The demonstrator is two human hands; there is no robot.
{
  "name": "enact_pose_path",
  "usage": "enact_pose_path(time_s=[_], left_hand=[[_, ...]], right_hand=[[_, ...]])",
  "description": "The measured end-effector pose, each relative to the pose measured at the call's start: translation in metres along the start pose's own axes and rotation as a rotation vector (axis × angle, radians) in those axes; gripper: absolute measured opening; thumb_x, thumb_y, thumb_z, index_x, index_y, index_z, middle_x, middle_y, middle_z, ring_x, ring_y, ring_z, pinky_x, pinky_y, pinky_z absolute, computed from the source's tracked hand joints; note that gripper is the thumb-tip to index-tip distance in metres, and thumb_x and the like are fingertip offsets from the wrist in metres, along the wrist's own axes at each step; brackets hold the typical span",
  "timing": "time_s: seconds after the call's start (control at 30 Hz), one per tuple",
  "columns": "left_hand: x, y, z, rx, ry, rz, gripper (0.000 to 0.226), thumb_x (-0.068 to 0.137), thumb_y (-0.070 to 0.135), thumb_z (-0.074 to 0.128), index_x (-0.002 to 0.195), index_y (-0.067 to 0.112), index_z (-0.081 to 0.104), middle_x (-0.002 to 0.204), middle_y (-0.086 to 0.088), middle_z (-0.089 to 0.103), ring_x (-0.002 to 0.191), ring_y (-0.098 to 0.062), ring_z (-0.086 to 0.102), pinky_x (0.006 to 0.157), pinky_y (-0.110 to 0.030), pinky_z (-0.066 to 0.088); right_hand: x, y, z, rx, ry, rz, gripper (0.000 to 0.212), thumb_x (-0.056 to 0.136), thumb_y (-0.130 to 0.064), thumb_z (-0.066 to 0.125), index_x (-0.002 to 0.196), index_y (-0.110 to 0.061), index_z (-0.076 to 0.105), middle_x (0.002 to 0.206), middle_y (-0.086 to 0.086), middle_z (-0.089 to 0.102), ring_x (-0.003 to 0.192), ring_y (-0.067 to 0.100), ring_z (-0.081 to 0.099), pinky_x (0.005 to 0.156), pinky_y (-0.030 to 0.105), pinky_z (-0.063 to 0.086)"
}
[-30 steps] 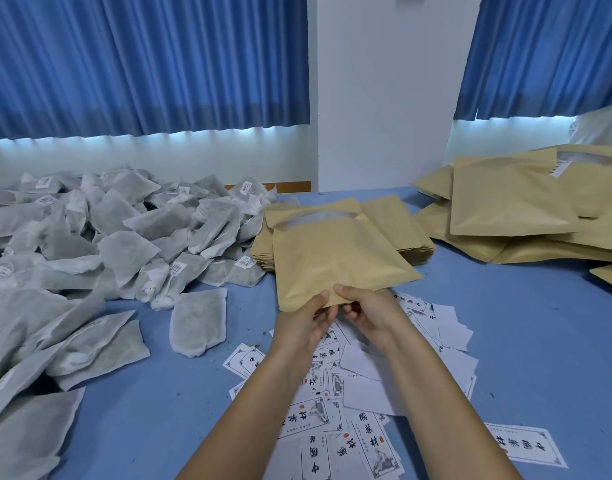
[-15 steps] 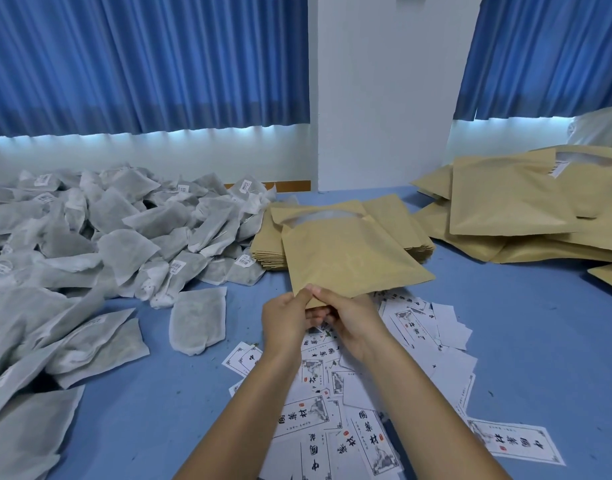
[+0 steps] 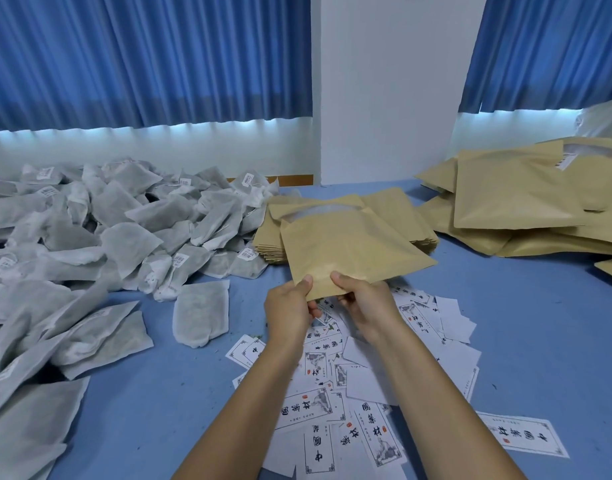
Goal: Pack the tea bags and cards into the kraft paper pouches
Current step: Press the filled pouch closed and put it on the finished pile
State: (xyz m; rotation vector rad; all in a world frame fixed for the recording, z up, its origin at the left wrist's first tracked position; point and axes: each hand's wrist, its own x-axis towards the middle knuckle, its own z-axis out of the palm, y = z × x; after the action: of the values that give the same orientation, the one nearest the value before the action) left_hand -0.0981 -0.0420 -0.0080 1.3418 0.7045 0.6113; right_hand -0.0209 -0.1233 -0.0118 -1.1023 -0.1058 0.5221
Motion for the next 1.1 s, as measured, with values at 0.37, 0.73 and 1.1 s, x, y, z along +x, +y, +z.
enact_pose_path(time_s=[0.37,0.73,1.1], left_hand=[[0.005,0.006,-0.007,-0.061,0.029,-0.027,0.03,0.094,0.018,0.056,0.066,0.009,0.056,0.042,0.002,0.048,0.033,-0.01,0.045,0.043,-0.021,0.038],[0.008,0.006,-0.009,-0.063,0.038,-0.051,0.03,0.094,0.018,0.057,0.065,0.011,0.055,0.044,0.001,0.047,0.032,-0.009,0.044,0.041,-0.019,0.035],[0.012,0.005,-0.012,-0.124,0.116,-0.031,0.021,0.092,0.018,0.058,0.073,0.01,0.057,0.034,0.006,0.045,0.031,-0.009,0.045,0.05,-0.026,0.038]], right_hand=[[0.007,-0.012,-0.016,-0.009,0.054,-0.035,0.018,0.08,0.003,0.071,0.096,-0.002,0.063,0.084,0.006,0.067,0.065,0.014,0.058,0.052,0.019,0.044],[0.017,-0.022,-0.034,-0.005,0.185,-0.062,0.025,0.077,0.003,0.073,0.1,-0.001,0.062,0.088,0.006,0.065,0.063,0.014,0.053,0.044,0.018,0.038],[0.025,-0.032,-0.054,-0.05,0.245,-0.055,0.015,0.082,-0.008,0.073,0.088,-0.001,0.062,0.079,0.009,0.062,0.054,0.016,0.049,0.051,0.023,0.042]])
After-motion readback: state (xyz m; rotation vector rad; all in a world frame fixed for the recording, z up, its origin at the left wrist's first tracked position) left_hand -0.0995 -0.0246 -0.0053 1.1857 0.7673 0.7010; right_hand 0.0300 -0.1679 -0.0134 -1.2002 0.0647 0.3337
